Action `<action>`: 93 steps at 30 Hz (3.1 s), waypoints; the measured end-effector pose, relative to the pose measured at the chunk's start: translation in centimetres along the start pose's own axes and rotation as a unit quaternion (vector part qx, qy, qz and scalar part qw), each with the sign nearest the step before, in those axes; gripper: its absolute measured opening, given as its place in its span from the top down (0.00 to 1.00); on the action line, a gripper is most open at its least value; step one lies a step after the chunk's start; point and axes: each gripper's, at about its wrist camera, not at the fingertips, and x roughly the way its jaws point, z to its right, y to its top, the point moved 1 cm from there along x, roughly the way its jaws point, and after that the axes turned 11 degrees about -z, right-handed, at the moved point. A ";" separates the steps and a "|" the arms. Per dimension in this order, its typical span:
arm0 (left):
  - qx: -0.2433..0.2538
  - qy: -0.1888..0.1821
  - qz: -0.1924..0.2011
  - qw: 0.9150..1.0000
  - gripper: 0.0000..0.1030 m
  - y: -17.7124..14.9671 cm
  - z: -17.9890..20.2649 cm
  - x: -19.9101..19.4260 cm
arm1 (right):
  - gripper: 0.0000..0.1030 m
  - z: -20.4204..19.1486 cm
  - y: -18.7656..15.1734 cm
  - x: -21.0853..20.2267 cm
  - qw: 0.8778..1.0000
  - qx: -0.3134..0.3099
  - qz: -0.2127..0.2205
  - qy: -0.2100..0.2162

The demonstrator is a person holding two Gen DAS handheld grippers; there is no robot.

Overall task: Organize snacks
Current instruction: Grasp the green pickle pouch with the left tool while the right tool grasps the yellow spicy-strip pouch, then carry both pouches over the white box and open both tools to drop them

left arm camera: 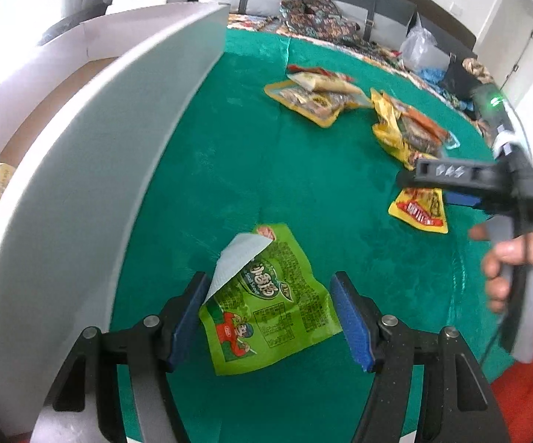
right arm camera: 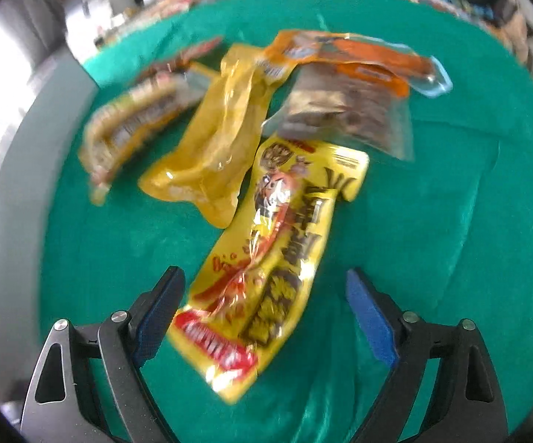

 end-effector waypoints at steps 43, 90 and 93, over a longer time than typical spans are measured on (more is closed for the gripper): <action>0.013 -0.028 0.005 1.000 0.84 -0.5 -1.0 -0.1 | 0.58 8.1 -3.6 -3.2 0.976 0.078 -0.016 0.205; -0.096 0.014 0.165 0.982 0.02 2.5 -8.9 -14.8 | 0.27 -7.6 -4.7 -8.3 0.964 -0.165 0.205 0.016; -0.050 -0.020 0.144 0.988 0.01 2.8 -3.3 -12.7 | 0.27 1.3 -5.7 -5.1 0.978 -0.105 0.176 -0.041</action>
